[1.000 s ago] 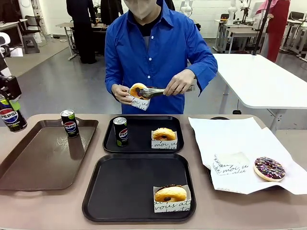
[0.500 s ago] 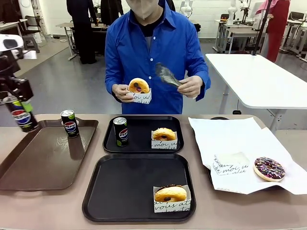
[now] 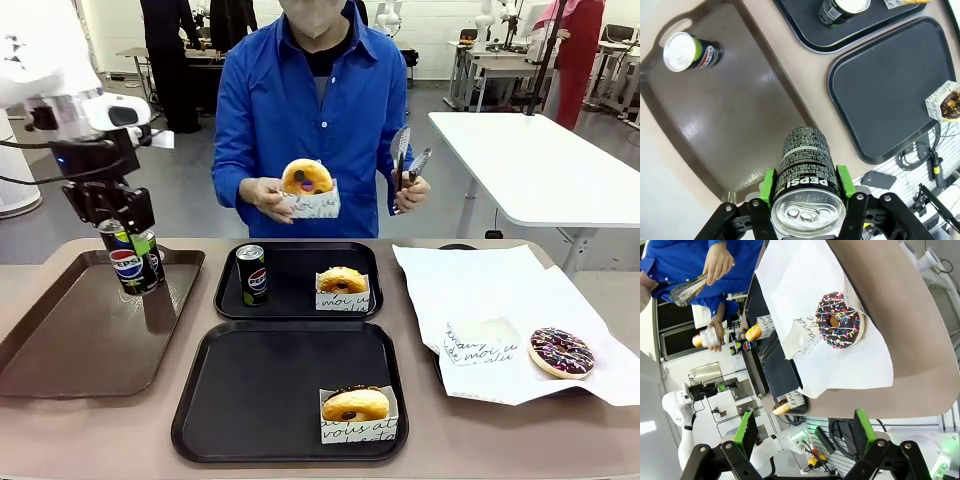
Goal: Set up donuts and drinks on trays.
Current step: Pick up one Pepsi coke from the Handle tray and place it on the Flat Tray without a Pepsi coke.
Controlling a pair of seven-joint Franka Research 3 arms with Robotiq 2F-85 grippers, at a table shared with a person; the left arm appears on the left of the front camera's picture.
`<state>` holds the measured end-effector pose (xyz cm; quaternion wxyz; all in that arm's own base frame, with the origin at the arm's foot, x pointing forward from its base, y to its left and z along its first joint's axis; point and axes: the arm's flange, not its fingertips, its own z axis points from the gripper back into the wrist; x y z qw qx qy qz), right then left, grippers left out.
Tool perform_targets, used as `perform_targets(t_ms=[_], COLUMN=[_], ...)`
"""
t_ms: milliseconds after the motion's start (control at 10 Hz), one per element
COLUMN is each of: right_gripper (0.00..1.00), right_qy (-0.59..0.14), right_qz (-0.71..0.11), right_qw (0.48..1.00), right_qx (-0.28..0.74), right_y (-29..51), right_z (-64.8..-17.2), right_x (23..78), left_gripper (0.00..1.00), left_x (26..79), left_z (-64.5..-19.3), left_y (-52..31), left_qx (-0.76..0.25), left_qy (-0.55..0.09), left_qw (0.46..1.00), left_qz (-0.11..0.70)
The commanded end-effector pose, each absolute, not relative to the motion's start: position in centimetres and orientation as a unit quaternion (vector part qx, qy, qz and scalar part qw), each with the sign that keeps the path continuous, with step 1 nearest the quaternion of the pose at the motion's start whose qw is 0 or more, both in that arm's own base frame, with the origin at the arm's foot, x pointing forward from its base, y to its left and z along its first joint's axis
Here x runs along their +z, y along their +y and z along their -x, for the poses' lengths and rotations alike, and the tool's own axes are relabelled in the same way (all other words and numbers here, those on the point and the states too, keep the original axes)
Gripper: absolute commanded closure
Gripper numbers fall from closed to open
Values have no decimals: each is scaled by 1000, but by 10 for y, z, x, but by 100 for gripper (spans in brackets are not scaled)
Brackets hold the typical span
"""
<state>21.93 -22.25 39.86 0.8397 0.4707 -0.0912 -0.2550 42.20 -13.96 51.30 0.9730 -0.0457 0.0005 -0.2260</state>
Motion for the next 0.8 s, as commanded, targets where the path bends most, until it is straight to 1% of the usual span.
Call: perform_targets(t_ms=[0, 100, 200, 300, 500, 600, 700], right_gripper=[0, 0, 0, 0, 0, 0, 0], right_qy=[-94, -94, -94, -94, -94, -94, -94], right_qz=[-479, -479, -479, -479, -479, -479, -479], right_qw=[836, 836, 836, 836, 836, 836, 836], right_qx=[-252, -252, -252, -252, -252, -252, -252], right_y=[-223, -223, -223, -223, -223, -223, -223], right_z=[-220, -220, -220, -220, -220, -220, -220], right_x=[399, 399, 399, 399, 399, 399, 399], left_gripper=[42, 42, 42, 42, 42, 42, 42], left_x=[518, 521, 524, 533, 548, 552, 553], left_z=[-433, -431, -423, -403, -369, -352, -348], left_y=[-140, -137, -122, -86, -25, -10, -3], left_qx=[-236, -236, -241, -265, -241, -225, -214], left_qy=[2, 3, 22, 49, 30, 16, 9], left_qw=[970, 971, 969, 963, 970, 974, 976], left_qz=[48, 45, 40, 21, 20, 25, 31])
